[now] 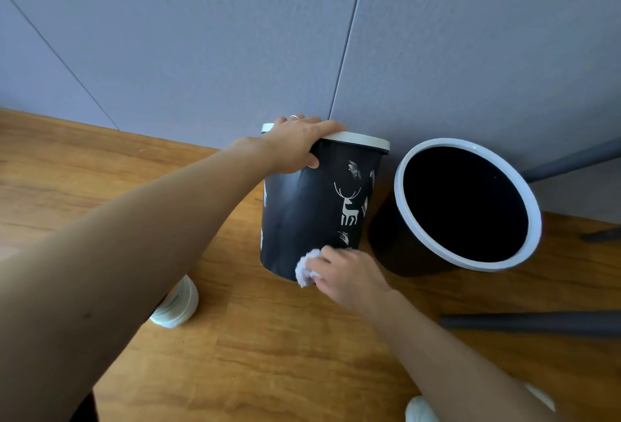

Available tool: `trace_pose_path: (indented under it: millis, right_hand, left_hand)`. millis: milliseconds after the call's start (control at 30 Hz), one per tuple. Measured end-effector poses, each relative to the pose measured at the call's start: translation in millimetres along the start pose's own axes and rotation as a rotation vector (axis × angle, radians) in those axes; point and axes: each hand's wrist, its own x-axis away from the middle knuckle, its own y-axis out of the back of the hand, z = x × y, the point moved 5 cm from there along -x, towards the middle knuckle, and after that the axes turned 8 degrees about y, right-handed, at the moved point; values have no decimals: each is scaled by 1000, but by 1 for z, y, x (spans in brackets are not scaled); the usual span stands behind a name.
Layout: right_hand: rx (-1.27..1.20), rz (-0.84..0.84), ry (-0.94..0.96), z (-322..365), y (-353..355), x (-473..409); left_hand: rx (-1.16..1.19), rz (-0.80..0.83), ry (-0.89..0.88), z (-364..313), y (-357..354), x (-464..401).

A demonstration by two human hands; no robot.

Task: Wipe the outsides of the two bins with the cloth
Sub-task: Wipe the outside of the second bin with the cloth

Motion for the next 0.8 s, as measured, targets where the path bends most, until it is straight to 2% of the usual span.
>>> trace_pose_path:
  millis: [133,267,367,467,633,800]
  right_hand:
    - [1,2,-9,-7,4,5]
    - [-30,-171,-252,-48,45,-28]
    - [-29,-243,-333,-74,72,-52]
    - [-31,-200,-338,-70,70,-53]
    - [-51,-103,-129,-39,48,-26]
    - [-46,-208,-322,-75,71,-52]
  left_hand:
    - [16,16,10,3,2,2]
    - [25,19,17,3,4,4]
    - [22,22,2,1,4,4]
    - [23,27,0,2,5,4]
    - [29,26,-9,1,4,4]
    - [16,13,1,4,5,5]
